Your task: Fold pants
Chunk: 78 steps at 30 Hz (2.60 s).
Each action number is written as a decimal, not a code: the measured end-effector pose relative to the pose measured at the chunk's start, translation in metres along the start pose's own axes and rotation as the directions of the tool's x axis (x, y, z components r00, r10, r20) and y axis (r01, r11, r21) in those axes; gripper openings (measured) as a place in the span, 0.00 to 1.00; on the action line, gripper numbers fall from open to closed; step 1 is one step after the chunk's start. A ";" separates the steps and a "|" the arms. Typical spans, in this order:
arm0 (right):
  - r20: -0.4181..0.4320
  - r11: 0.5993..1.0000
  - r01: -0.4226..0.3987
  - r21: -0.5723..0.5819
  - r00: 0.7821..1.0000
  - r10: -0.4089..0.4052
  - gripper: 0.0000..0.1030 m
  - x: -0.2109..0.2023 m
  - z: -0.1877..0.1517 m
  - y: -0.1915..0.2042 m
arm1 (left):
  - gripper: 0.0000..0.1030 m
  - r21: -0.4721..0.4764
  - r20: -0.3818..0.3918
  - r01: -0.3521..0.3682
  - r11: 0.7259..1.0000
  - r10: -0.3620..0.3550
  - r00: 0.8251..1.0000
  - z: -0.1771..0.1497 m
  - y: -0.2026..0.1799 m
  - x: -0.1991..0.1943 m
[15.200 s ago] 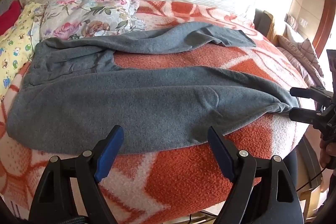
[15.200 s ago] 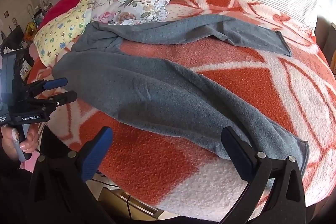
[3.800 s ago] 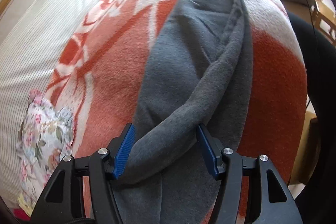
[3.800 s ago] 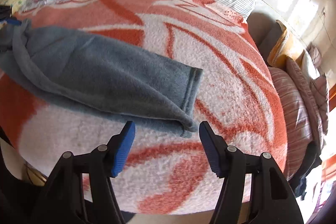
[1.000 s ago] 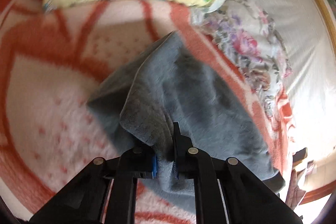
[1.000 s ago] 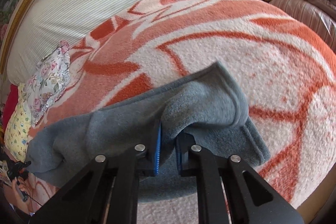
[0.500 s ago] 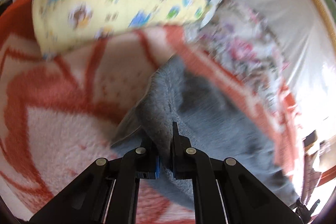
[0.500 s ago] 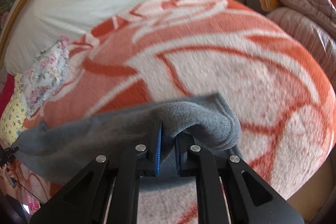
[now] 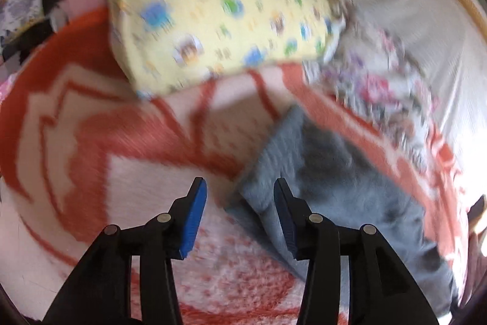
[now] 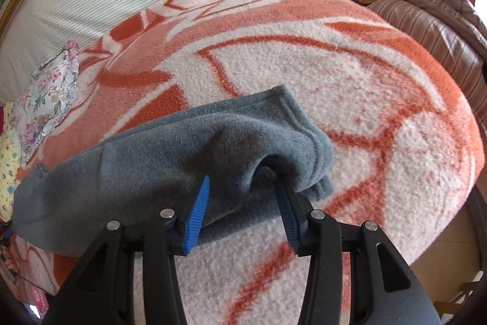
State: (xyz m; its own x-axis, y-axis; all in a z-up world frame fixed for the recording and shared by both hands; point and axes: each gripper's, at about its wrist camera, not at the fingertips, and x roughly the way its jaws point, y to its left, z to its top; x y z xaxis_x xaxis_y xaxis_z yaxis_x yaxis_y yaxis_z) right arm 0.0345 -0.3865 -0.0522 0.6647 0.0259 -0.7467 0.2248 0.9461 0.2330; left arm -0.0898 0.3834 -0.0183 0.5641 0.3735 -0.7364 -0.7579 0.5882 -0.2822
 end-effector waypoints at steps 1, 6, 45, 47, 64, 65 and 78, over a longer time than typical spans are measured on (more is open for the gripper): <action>0.019 1.000 0.008 -0.006 1.000 -0.008 0.46 -0.005 0.000 0.004 | 0.45 -0.001 0.007 0.015 1.000 -0.015 1.000 0.002 -0.001 -0.005; 0.043 0.986 -0.134 -0.097 0.989 0.139 0.46 -0.022 -0.005 0.061 | 0.51 0.072 -0.016 0.038 0.997 -0.037 0.999 -0.001 -0.023 -0.012; -0.377 0.644 -0.634 -0.427 0.773 0.510 0.13 0.150 0.014 0.490 | 0.17 -0.124 0.023 0.132 0.984 -0.130 0.991 -0.011 -0.013 0.027; -0.349 0.648 -0.583 -0.489 0.812 0.467 0.12 0.162 0.012 0.502 | 0.17 -0.084 0.007 0.096 0.992 -0.096 0.995 -0.015 -0.018 0.036; -0.189 0.715 -0.590 -0.375 0.804 0.564 0.60 0.086 0.021 0.410 | 0.63 -0.069 0.095 0.032 0.997 -0.026 0.995 -0.007 -0.003 -0.022; -0.179 0.725 -0.583 -0.367 0.809 0.560 0.62 0.079 0.019 0.400 | 0.64 -0.056 0.089 0.051 0.997 -0.046 0.995 -0.007 -0.010 -0.023; -0.011 0.899 -0.422 -0.118 0.906 0.424 0.64 0.010 -0.016 0.183 | 0.66 0.296 -0.159 0.343 0.891 -0.308 0.938 -0.069 -0.211 -0.003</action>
State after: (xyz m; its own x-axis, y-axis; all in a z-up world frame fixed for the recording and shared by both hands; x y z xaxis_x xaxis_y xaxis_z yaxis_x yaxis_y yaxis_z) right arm 0.0709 -0.2084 -0.0269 0.6893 0.4279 -0.5845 -0.1621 0.8775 0.4513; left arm 0.0465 0.2086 0.0010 0.7104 0.0547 -0.7017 -0.3851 0.8647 -0.3225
